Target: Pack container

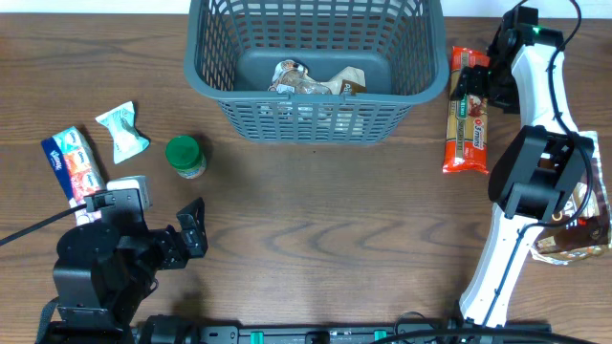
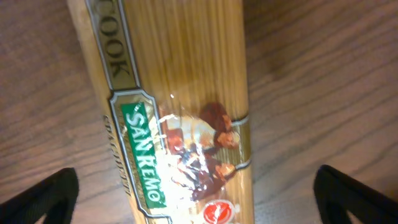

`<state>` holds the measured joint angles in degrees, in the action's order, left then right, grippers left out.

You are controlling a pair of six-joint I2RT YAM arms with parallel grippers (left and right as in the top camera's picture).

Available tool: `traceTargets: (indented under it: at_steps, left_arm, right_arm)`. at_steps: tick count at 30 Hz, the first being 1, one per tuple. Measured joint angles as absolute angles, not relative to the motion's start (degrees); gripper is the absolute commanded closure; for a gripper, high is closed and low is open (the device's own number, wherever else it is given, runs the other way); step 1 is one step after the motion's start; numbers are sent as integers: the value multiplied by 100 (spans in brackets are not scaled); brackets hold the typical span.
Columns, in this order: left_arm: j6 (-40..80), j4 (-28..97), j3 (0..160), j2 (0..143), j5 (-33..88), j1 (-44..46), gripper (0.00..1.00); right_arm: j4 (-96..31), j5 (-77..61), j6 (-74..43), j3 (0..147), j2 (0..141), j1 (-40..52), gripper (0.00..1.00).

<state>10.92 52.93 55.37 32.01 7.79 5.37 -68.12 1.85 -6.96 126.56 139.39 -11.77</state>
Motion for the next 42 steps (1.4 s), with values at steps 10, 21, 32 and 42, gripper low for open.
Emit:
traceTargets:
  at_steps: [10,21,32,42]
  left_arm:
    - [1092,5293,5537,3201,779,537,2]
    - [1092,5293,5537,3201,779,537,1]
    - [1092,5293,5537,3205,779,537,2]
    - [1092,5293,5537,3205,779,537,2]
  right_arm:
    - [-6639,143,-692,12656,13939,-1177,1]
    - [-6772,60,-714,12663,14494,-1177,1]
    - [-6921,32,-659,12704,14508,-1179,94]
    - [-7026,-27,-679,12790,14459,-1177,99]
